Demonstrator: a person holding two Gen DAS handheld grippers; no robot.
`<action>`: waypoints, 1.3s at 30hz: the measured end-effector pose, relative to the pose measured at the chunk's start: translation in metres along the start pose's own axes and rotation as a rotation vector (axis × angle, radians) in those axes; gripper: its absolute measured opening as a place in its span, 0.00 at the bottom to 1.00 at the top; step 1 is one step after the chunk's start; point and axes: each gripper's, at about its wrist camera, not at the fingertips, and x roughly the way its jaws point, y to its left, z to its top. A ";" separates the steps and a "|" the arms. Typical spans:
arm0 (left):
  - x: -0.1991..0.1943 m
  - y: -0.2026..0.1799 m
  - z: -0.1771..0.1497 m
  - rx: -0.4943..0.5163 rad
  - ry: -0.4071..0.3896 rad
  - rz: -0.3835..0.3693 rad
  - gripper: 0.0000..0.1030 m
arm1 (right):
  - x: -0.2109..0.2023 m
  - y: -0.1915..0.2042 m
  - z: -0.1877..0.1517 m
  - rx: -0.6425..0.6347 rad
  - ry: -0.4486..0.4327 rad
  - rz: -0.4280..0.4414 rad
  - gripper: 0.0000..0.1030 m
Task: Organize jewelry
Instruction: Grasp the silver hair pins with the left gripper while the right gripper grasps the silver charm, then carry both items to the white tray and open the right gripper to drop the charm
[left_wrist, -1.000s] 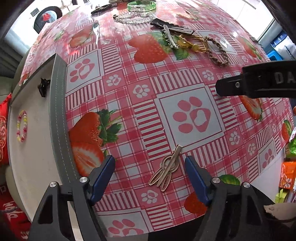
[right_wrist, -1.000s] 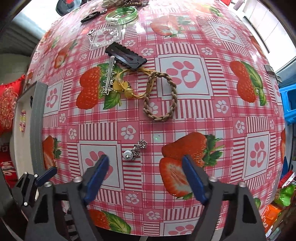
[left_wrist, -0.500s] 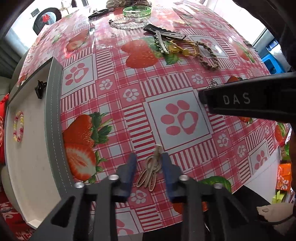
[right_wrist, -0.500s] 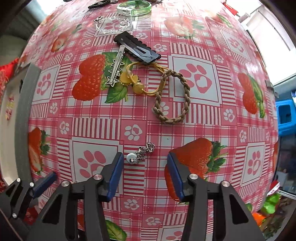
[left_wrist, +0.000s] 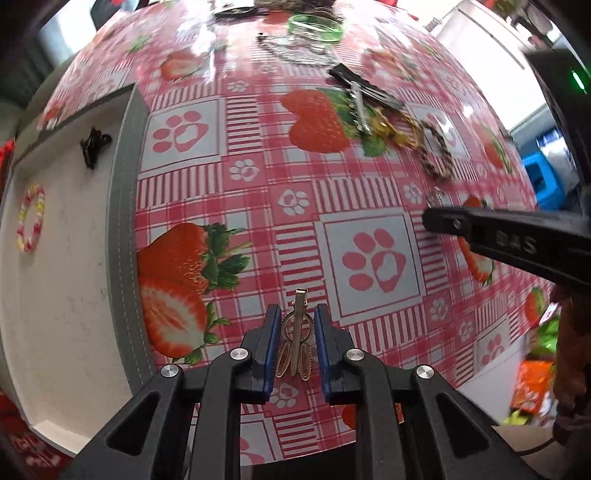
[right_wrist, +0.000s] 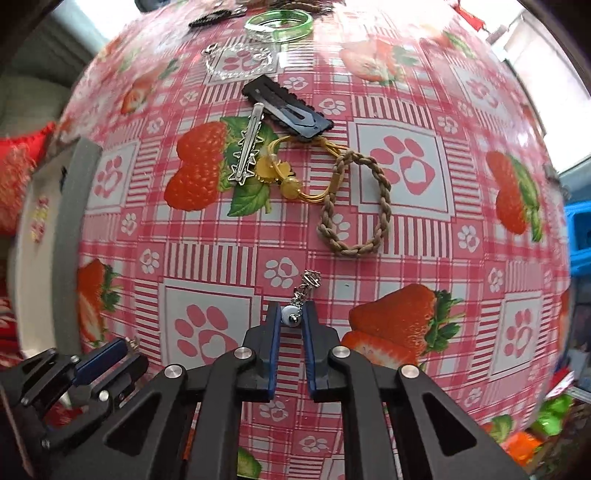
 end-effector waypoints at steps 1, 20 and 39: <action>0.000 0.005 0.003 -0.009 0.002 -0.006 0.24 | -0.001 -0.003 0.000 0.010 -0.001 0.022 0.12; -0.040 0.018 0.022 -0.068 -0.076 -0.022 0.24 | -0.021 -0.016 0.011 0.016 -0.010 0.108 0.12; -0.086 0.091 0.020 -0.280 -0.202 0.070 0.24 | -0.047 0.076 0.060 -0.185 -0.051 0.217 0.12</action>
